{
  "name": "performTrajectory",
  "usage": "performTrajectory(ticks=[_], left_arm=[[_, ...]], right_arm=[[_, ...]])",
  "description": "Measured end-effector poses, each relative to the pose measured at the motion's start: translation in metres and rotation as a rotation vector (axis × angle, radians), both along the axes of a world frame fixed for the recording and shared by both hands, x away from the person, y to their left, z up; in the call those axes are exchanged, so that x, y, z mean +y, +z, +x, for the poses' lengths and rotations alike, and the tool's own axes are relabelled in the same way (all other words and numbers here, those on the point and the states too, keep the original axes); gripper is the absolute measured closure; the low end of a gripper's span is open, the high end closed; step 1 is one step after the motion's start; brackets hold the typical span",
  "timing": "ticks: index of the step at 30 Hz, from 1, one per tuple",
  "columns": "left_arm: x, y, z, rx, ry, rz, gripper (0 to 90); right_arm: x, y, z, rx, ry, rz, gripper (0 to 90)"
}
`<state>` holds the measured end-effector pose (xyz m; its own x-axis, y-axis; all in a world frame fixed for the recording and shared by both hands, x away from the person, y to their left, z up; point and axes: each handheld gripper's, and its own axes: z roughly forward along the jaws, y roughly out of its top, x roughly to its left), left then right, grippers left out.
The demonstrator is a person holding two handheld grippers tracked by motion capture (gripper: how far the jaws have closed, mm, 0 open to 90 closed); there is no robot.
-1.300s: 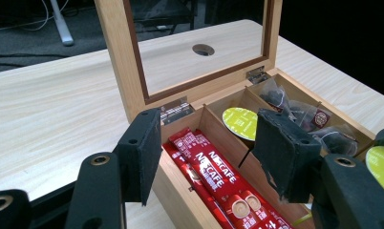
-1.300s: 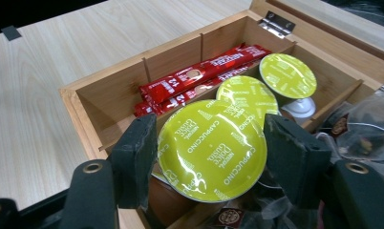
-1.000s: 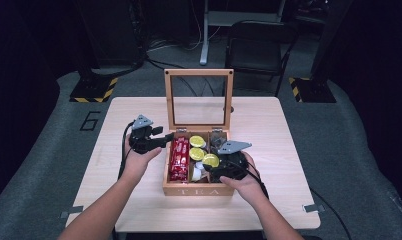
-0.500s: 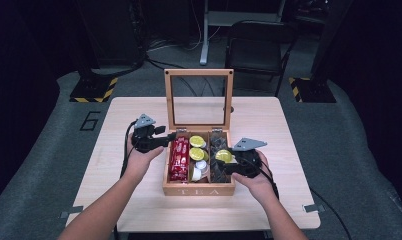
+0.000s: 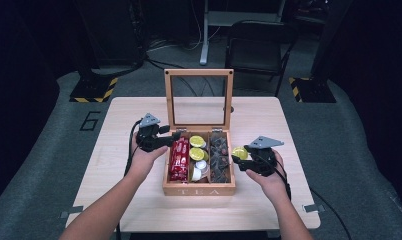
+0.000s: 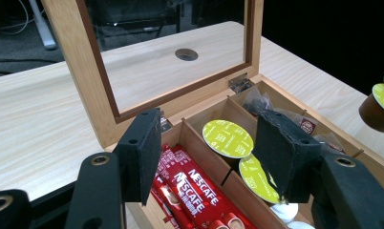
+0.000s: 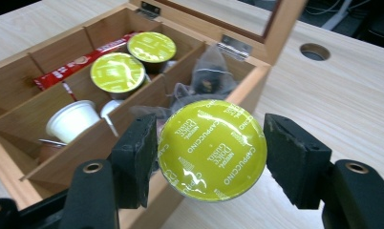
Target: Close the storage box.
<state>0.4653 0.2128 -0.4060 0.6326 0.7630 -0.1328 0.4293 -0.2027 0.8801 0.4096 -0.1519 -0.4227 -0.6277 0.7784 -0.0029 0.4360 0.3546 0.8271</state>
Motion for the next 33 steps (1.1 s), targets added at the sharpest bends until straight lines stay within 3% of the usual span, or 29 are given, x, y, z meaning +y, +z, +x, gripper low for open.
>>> performTrajectory(ticks=[18, 33], left_arm=[[0.004, 0.002, -0.002, -0.005, 0.014, -0.008, 42.4], [0.006, 0.000, -0.002, -0.002, 0.011, -0.003, 42.5]], right_arm=[[-0.036, -0.008, 0.009, 0.006, -0.114, 0.006, 37.0], [-0.051, -0.027, 0.018, 0.034, -0.176, -0.055, 37.0]])
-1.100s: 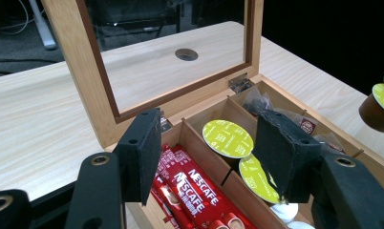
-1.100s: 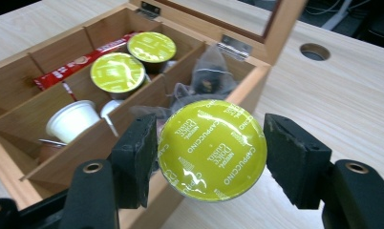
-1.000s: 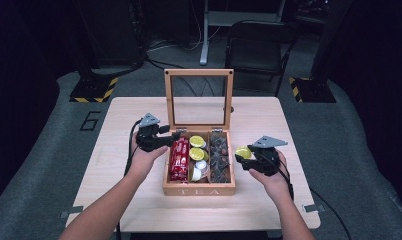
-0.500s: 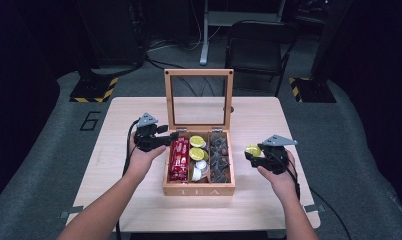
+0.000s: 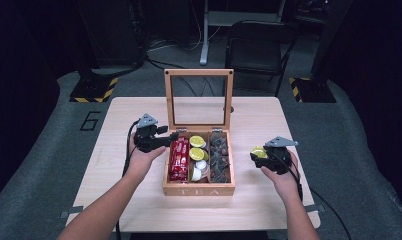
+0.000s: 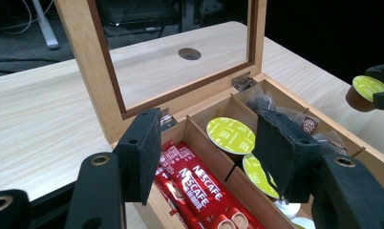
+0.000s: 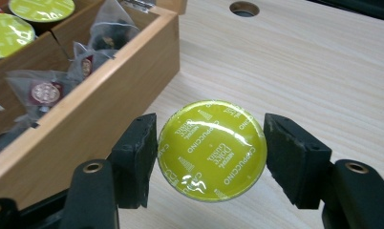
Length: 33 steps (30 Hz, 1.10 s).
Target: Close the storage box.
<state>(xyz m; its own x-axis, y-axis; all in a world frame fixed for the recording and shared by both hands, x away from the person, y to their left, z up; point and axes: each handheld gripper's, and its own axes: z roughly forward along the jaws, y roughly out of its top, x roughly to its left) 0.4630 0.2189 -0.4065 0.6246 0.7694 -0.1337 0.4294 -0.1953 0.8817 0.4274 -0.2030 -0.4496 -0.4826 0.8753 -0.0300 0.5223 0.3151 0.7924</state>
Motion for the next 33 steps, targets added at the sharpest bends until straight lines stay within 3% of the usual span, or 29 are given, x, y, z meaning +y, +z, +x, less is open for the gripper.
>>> performTrajectory(ticks=[5, 15, 24, 33], left_arm=[[0.002, -0.001, -0.001, 0.004, 0.004, 0.007, 42.5], [0.003, -0.003, -0.003, 0.006, 0.005, 0.009, 42.4], [0.003, -0.005, -0.003, 0.010, 0.007, 0.011, 42.4], [0.003, -0.006, -0.003, 0.012, 0.004, 0.014, 42.3]], right_arm=[[-0.007, -0.010, 0.004, 0.000, -0.031, -0.016, 37.0], [-0.014, -0.023, 0.010, 0.030, -0.072, -0.001, 37.0], [-0.018, -0.039, 0.015, 0.073, -0.082, 0.011, 37.1], [-0.022, -0.047, 0.018, 0.085, -0.096, -0.008, 37.0]])
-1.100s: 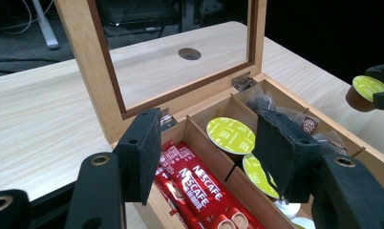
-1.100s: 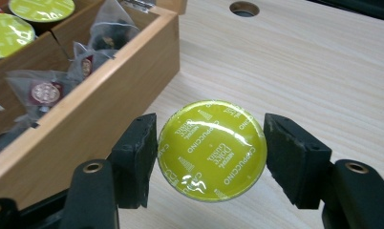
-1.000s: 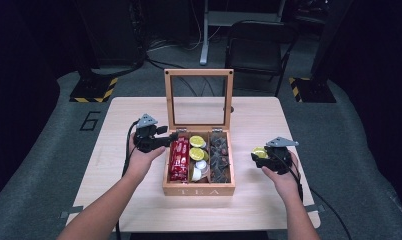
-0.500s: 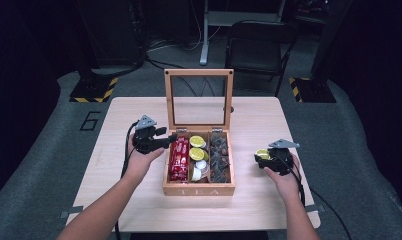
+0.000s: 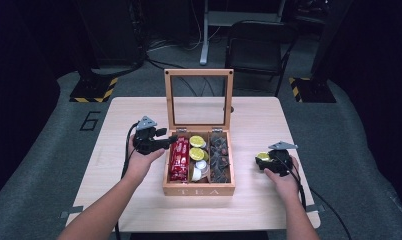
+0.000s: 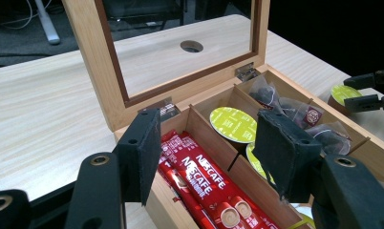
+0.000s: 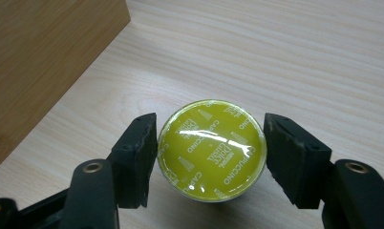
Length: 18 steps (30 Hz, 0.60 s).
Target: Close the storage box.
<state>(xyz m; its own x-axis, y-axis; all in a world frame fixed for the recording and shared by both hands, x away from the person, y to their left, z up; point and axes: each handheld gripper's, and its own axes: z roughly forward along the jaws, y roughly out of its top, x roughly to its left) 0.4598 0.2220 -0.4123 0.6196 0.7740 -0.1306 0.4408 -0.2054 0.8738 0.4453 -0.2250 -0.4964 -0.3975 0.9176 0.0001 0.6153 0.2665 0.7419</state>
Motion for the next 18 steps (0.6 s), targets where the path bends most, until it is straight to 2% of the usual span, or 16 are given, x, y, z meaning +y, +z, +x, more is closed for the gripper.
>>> performTrajectory(ticks=[5, 7, 11, 12, 14, 18], left_arm=[[0.001, 0.000, 0.000, 0.002, 0.002, -0.002, 42.3], [0.001, 0.000, 0.000, 0.003, 0.001, -0.002, 42.3], [0.000, -0.001, 0.000, 0.004, -0.002, -0.003, 42.3], [0.000, -0.002, 0.000, 0.006, -0.001, -0.001, 42.2], [0.000, -0.003, 0.000, 0.005, -0.001, 0.000, 42.2], [0.001, -0.004, 0.000, 0.008, 0.001, -0.003, 42.2]], right_arm=[[-0.001, 0.000, 0.001, -0.008, 0.000, 0.004, 37.0], [-0.002, 0.000, 0.000, 0.003, -0.007, 0.004, 36.8], [-0.004, 0.001, 0.000, 0.005, -0.023, 0.019, 33.7], [-0.005, 0.003, 0.000, 0.006, -0.028, 0.035, 32.2], [-0.005, 0.005, -0.001, -0.013, -0.027, 0.027, 30.3], [-0.004, 0.010, -0.003, -0.021, -0.042, 0.035, 28.7]])
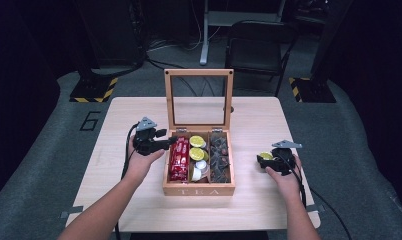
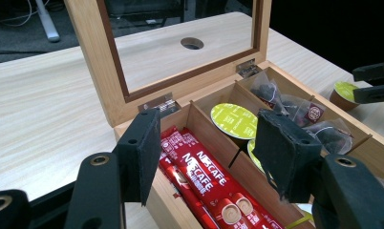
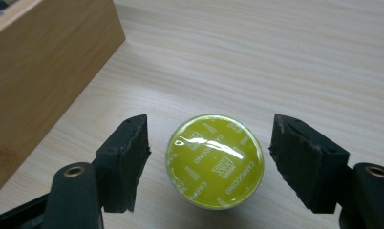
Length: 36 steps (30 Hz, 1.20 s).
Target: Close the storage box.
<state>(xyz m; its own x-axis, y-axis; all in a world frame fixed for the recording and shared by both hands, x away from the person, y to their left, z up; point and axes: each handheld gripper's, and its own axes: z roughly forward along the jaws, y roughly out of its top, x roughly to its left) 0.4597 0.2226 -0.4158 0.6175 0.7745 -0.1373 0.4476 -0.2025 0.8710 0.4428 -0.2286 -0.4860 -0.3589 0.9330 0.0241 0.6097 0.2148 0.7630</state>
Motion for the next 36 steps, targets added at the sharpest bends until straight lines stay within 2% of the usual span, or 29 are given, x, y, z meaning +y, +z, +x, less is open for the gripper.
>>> performTrajectory(ticks=[2, 7, 12, 14, 20, 25, 27, 36], left_arm=[[0.000, 0.000, 0.000, -0.001, 0.004, -0.003, 42.2], [0.001, 0.001, 0.000, -0.007, 0.005, -0.005, 42.2], [0.002, 0.003, 0.000, -0.005, 0.003, -0.004, 42.1], [0.002, 0.004, 0.000, -0.004, 0.003, -0.005, 42.1], [0.002, 0.005, 0.002, -0.013, 0.009, -0.009, 42.1], [0.002, 0.004, 0.003, -0.009, 0.017, -0.009, 41.9], [0.002, 0.005, 0.003, -0.012, 0.016, -0.007, 41.6], [0.005, 0.010, 0.005, -0.020, 0.020, -0.001, 41.1]], right_arm=[[0.001, 0.006, -0.002, -0.034, 0.011, -0.028, 28.6], [0.005, 0.013, -0.004, -0.043, 0.031, -0.017, 29.5], [0.014, 0.017, -0.002, -0.031, 0.051, -0.019, 31.5], [0.017, 0.019, -0.002, -0.025, 0.053, -0.005, 32.3], [0.026, 0.038, -0.001, -0.038, 0.085, 0.039, 32.4], [0.033, 0.053, 0.000, -0.048, 0.131, 0.013, 32.9], [0.035, 0.057, 0.001, -0.037, 0.154, 0.028, 33.0], [0.045, 0.073, 0.010, -0.015, 0.196, 0.073, 33.5]])
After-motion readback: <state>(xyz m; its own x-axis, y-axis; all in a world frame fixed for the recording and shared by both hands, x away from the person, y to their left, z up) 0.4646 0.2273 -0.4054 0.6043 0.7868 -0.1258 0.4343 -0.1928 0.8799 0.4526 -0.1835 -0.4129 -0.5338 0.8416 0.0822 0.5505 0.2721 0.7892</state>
